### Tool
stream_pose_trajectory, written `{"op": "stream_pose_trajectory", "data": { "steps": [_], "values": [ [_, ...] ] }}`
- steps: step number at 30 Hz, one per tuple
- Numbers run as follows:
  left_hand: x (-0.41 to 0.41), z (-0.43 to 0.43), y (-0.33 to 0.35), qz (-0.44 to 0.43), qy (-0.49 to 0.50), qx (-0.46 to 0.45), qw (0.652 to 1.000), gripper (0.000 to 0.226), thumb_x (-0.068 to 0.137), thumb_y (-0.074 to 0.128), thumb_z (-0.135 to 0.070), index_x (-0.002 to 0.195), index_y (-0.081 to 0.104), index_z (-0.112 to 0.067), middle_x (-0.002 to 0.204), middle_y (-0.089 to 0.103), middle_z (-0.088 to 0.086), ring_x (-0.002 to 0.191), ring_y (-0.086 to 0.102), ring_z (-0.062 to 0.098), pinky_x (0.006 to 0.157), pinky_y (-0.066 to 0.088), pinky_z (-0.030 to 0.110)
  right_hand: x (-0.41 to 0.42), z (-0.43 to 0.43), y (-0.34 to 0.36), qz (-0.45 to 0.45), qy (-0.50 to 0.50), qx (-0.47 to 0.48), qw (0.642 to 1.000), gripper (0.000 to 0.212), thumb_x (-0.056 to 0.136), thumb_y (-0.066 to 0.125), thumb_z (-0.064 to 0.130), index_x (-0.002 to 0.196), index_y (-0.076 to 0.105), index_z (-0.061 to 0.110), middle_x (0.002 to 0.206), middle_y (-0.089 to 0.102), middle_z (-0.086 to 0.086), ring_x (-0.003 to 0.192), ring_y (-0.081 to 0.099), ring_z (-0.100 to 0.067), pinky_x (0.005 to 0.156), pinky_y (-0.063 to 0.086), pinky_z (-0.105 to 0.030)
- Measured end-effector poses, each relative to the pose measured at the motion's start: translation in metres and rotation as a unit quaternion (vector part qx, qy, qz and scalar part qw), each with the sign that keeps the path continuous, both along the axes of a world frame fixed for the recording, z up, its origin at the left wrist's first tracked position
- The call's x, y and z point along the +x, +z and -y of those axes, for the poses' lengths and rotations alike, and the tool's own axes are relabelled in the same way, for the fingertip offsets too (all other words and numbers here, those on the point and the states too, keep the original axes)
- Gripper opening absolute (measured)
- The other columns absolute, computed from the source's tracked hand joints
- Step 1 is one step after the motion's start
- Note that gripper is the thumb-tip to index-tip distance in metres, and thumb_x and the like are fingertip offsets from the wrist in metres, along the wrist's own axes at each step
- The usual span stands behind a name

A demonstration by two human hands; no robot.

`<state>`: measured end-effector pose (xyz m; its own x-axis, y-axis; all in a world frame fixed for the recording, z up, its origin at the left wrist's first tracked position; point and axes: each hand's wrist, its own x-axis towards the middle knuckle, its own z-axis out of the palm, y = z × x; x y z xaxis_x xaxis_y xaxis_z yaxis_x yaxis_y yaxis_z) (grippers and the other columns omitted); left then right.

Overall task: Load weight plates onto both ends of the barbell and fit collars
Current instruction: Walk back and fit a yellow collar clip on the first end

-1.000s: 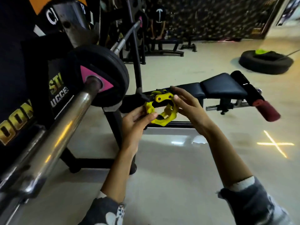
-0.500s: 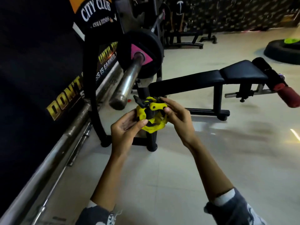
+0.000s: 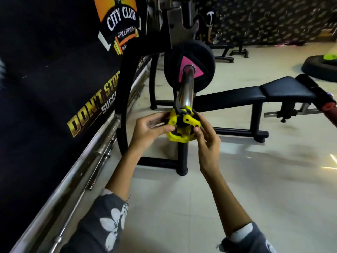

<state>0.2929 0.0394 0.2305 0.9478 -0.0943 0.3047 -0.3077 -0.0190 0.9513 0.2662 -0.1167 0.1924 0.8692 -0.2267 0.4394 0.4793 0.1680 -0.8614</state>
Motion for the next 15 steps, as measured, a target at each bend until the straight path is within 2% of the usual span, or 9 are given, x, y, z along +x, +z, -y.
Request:
{"op": "stream_pose_trajectory", "data": {
  "steps": [2,4,6,8,10,12,15],
  "values": [
    [0.013,-0.002,-0.004,-0.004,-0.021,0.000,1.000,0.053,0.064,0.072,0.008,0.108,0.061,-0.018,0.086,0.072,-0.019,0.091,0.065,-0.001,0.078,0.049,0.014,0.004,-0.003,-0.007,-0.014,-0.034,0.005,0.999,0.041,0.085,0.053,0.010,0.125,0.049,0.018,0.124,0.059,-0.003,0.118,0.056,-0.014,0.099,0.047,-0.031],
    [0.027,-0.003,-0.008,-0.008,-0.026,-0.010,1.000,0.054,0.065,0.071,0.006,0.113,0.059,-0.015,0.093,0.072,-0.014,0.092,0.065,0.000,0.079,0.049,0.014,0.015,-0.001,-0.007,-0.027,-0.048,0.000,0.998,0.041,0.085,0.054,0.013,0.126,0.050,0.016,0.126,0.059,-0.010,0.120,0.055,-0.022,0.100,0.047,-0.040],
    [0.042,-0.001,-0.008,-0.006,-0.029,-0.023,0.999,0.052,0.070,0.068,0.008,0.119,0.056,-0.006,0.108,0.068,0.002,0.092,0.065,-0.001,0.081,0.049,0.014,0.029,0.003,-0.002,-0.044,-0.042,-0.006,0.998,0.040,0.087,0.055,0.014,0.126,0.052,0.016,0.126,0.060,-0.013,0.119,0.056,-0.025,0.099,0.046,-0.049],
    [0.060,0.001,-0.005,0.002,-0.034,-0.021,0.999,0.046,0.075,0.067,0.004,0.120,0.057,0.000,0.119,0.059,0.011,0.094,0.064,0.001,0.082,0.049,0.015,0.045,0.007,0.004,-0.068,-0.023,-0.008,0.997,0.037,0.089,0.056,0.014,0.126,0.055,0.020,0.116,0.067,-0.007,0.108,0.060,-0.023,0.091,0.047,-0.058],
    [0.081,0.004,0.000,0.000,-0.040,-0.017,0.999,0.043,0.077,0.067,0.001,0.120,0.057,0.000,0.117,0.056,0.008,0.095,0.064,0.000,0.082,0.049,0.014,0.062,0.012,0.008,-0.086,-0.025,-0.018,0.996,0.036,0.089,0.057,0.014,0.124,0.058,0.022,0.097,0.072,-0.004,0.090,0.056,-0.024,0.079,0.047,-0.063],
    [0.108,0.007,0.006,0.001,-0.047,-0.003,0.999,0.044,0.077,0.068,0.001,0.119,0.058,-0.001,0.107,0.057,0.002,0.090,0.064,-0.002,0.084,0.051,0.017,0.083,0.016,0.011,-0.106,-0.051,-0.029,0.993,0.036,0.087,0.060,0.012,0.122,0.059,0.022,0.089,0.073,0.006,0.083,0.059,-0.025,0.079,0.048,-0.064],
    [0.152,0.014,0.012,0.016,-0.032,0.040,0.999,0.039,0.073,0.074,-0.008,0.111,0.064,-0.014,0.098,0.060,-0.003,0.097,0.065,0.018,0.088,0.053,0.039,0.120,0.022,0.015,-0.131,-0.086,-0.057,0.986,0.036,0.085,0.063,0.014,0.120,0.061,0.022,0.095,0.071,0.006,0.088,0.067,-0.033,0.080,0.052,-0.061]
  ]
}}
